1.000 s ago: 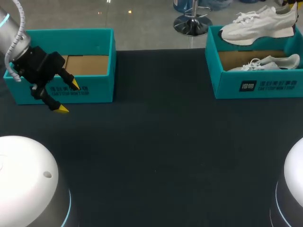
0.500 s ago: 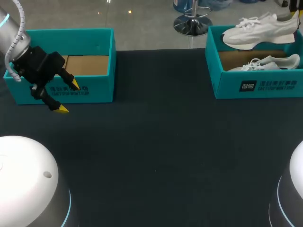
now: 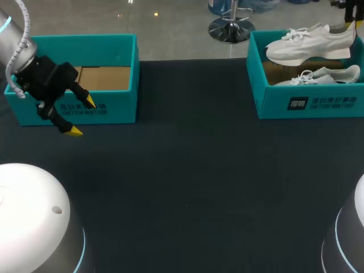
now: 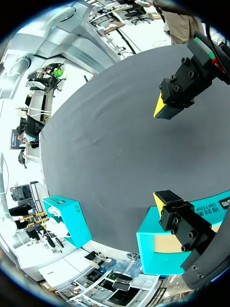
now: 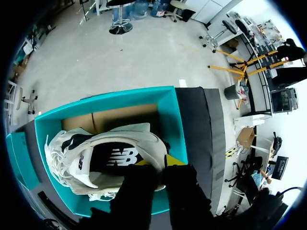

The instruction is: Take the shoe out of the shoebox, open the shoe tongue, remove and reinsert the insole, then place the shoe into the shoebox

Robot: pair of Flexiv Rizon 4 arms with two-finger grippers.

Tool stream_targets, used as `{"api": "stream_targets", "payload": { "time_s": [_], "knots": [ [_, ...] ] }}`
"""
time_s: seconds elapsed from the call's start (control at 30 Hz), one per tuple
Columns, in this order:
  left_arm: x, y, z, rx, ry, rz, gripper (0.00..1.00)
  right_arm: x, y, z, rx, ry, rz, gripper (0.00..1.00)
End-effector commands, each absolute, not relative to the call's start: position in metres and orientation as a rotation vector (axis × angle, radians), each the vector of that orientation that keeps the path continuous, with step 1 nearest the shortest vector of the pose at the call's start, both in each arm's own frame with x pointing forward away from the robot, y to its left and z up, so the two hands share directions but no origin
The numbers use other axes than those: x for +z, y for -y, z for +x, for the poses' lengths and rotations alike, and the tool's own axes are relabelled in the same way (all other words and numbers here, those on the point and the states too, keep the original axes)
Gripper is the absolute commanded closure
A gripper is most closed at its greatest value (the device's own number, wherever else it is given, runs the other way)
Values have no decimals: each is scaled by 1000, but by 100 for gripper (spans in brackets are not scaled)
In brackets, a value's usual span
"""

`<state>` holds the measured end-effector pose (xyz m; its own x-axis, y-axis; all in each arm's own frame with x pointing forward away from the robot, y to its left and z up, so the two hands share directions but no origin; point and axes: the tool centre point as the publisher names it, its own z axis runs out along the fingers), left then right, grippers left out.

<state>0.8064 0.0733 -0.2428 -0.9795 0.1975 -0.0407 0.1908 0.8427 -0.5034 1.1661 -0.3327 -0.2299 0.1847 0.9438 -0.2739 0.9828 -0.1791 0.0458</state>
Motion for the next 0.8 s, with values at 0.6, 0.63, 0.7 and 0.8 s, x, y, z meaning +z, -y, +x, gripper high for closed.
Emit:
{"api": "stream_targets", "payload": {
  "time_s": [0.6,0.63,0.7,0.8],
  "knots": [
    [-243,-73,807,813,3003,-317,0,-302,334,1167,-212,-1807,2289,100],
    [-243,-73,807,813,3003,-317,0,-304,332,1166,-215,-1807,2288,100],
    [-243,-73,807,813,3003,-317,0,-306,331,1165,-213,-1806,2284,100],
    [-243,-73,807,813,3003,-317,0,-310,331,1161,-231,-1777,2279,100]
  ]
}}
